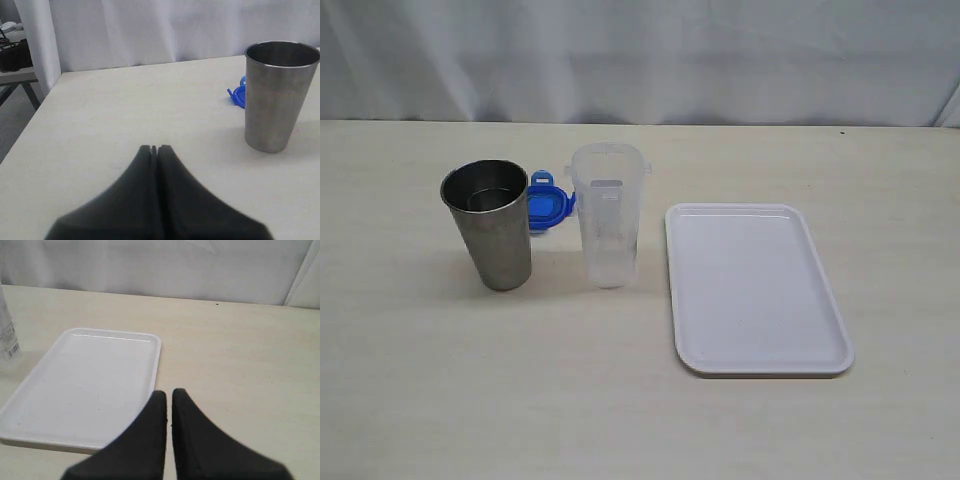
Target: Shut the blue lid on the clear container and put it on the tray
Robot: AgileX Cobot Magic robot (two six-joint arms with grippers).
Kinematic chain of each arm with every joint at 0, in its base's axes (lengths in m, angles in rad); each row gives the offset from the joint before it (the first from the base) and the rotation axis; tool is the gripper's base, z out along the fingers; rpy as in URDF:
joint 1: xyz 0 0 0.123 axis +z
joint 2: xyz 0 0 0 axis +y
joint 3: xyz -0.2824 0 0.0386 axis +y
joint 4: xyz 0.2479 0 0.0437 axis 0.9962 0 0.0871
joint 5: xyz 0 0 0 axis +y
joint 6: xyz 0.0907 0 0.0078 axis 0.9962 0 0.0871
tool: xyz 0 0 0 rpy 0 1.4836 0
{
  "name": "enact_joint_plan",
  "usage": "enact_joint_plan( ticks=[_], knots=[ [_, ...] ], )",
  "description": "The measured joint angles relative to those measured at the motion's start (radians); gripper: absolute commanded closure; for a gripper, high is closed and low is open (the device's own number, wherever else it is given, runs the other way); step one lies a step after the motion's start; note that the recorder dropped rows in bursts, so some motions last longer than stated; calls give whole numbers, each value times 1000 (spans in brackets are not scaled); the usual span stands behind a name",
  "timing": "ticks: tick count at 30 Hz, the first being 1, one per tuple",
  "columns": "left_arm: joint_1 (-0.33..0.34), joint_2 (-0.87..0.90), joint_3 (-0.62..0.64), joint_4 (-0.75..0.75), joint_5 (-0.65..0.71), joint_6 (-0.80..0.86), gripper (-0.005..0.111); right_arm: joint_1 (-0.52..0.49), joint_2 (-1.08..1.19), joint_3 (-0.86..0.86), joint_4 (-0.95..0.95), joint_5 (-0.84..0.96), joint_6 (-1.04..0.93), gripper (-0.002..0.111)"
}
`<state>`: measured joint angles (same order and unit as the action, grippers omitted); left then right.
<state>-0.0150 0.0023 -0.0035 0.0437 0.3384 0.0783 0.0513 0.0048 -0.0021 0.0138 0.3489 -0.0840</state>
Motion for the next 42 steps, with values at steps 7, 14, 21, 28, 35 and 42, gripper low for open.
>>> enact_joint_plan(
  ticks=[7, 14, 21, 28, 35, 42],
  knots=[
    [0, 0, 0, -7, -128, 0, 107, 0, 0, 0, 0, 0, 0, 104],
    [0, 0, 0, -7, -367, 0, 107, 0, 0, 0, 0, 0, 0, 104],
    [0, 0, 0, -2, -666, -305, 103, 0, 0, 0, 0, 0, 0, 104],
    [0, 25, 0, 3, -762, -355, 31, 0, 0, 0, 0, 0, 0, 104],
    [0, 181, 0, 39, -824, -363, 11, 0, 0, 0, 0, 0, 0, 104],
    [0, 457, 0, 161, -1009, -362, 11, 0, 0, 0, 0, 0, 0, 104]
  ],
)
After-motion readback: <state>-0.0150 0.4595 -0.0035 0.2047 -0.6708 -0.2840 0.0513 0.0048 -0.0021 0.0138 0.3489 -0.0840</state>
